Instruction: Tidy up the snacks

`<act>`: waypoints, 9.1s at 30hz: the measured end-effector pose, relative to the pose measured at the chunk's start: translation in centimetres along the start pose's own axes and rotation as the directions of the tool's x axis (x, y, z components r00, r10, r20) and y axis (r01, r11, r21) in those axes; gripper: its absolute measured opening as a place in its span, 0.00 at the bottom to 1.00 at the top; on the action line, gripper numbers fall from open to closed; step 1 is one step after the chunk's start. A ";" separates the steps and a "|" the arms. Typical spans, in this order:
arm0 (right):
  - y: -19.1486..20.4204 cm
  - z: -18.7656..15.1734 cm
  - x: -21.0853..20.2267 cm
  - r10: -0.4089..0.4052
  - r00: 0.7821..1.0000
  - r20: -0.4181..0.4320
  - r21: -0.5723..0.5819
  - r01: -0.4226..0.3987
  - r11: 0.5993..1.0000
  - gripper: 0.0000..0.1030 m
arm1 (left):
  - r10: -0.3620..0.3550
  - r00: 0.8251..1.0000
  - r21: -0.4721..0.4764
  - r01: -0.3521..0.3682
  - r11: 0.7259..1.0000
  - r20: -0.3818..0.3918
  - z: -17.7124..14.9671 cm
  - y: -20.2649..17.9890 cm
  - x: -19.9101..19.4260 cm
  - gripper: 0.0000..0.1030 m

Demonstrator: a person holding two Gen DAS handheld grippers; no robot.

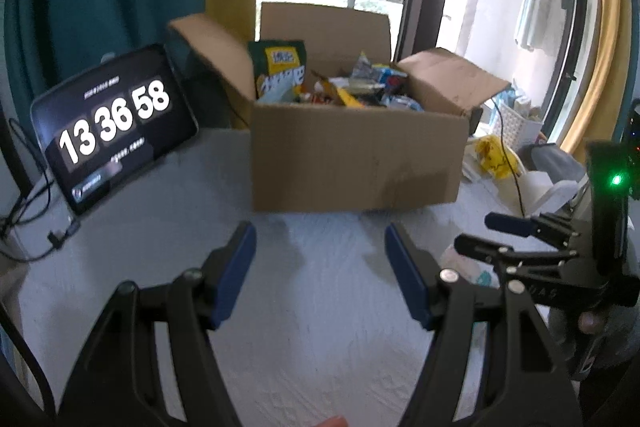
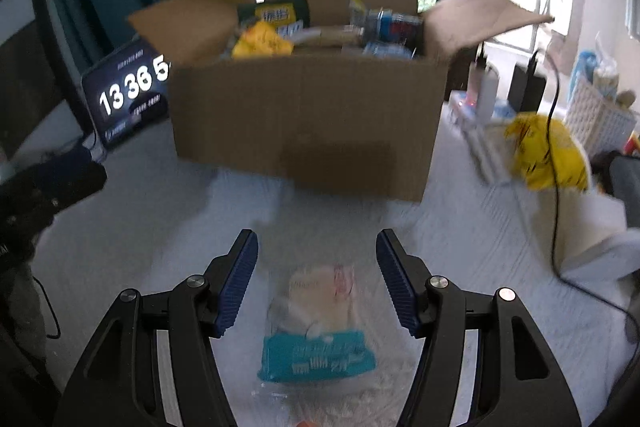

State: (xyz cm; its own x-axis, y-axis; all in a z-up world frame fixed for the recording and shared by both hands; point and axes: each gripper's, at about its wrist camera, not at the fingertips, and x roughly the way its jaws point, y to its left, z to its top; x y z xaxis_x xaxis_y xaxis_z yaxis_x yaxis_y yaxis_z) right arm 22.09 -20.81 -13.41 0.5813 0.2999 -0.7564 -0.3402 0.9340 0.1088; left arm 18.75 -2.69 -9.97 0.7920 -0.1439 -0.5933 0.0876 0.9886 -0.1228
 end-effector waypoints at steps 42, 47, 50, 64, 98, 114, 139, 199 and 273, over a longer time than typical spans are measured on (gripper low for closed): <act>1.5 2.6 -1.3 -0.043 0.998 0.042 -0.046 0.045 0.998 0.62 | 0.023 0.998 -0.066 -0.020 0.998 0.059 0.5 3.7 -0.9 0.66; 1.7 5.2 -2.2 -0.041 0.995 0.091 -0.060 0.047 0.997 0.62 | 0.024 0.995 -0.052 -0.019 0.998 0.096 1.8 4.0 -1.4 0.66; 1.6 6.8 -2.5 -0.045 0.992 0.118 -0.066 0.053 0.996 0.62 | 0.027 0.992 -0.043 -0.022 0.999 0.122 3.0 4.3 -1.5 0.66; 2.6 13.8 -2.1 -0.032 0.977 0.209 -0.102 0.055 0.993 0.62 | 0.053 0.971 -0.030 -0.047 0.998 0.234 7.4 6.5 -2.0 0.79; 4.3 27.5 8.1 0.063 0.970 0.234 -0.053 -0.052 0.997 0.62 | 0.114 0.932 -0.065 -0.098 0.993 0.343 18.3 11.0 4.7 0.85; 4.7 28.6 9.2 0.055 0.965 0.256 -0.072 -0.038 0.997 0.69 | 0.119 0.940 -0.083 -0.097 0.992 0.320 18.6 11.8 6.9 0.85; 5.8 22.3 -2.7 0.015 0.947 0.320 -0.120 0.025 0.992 0.70 | 0.115 0.930 -0.084 -0.091 0.992 0.349 15.7 7.5 -2.0 0.86; 7.2 -3.6 -27.4 -0.201 0.803 0.561 0.010 0.236 0.972 0.71 | 0.023 0.858 0.029 -0.044 0.999 0.513 0.5 -3.0 -25.0 0.86; 6.2 -3.1 -27.0 -0.220 0.815 0.536 0.052 0.228 0.972 0.71 | 0.010 0.878 0.001 -0.012 1.000 0.478 -0.2 -3.3 -24.9 0.86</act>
State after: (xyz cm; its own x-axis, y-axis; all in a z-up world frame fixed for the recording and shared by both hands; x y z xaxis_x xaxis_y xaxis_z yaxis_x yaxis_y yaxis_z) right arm 2.03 -23.70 5.71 0.9448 0.1430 -0.2948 -0.1596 0.9866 -0.0331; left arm -1.42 -2.38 5.02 0.9853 -0.0944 -0.1421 0.0783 0.9903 -0.1150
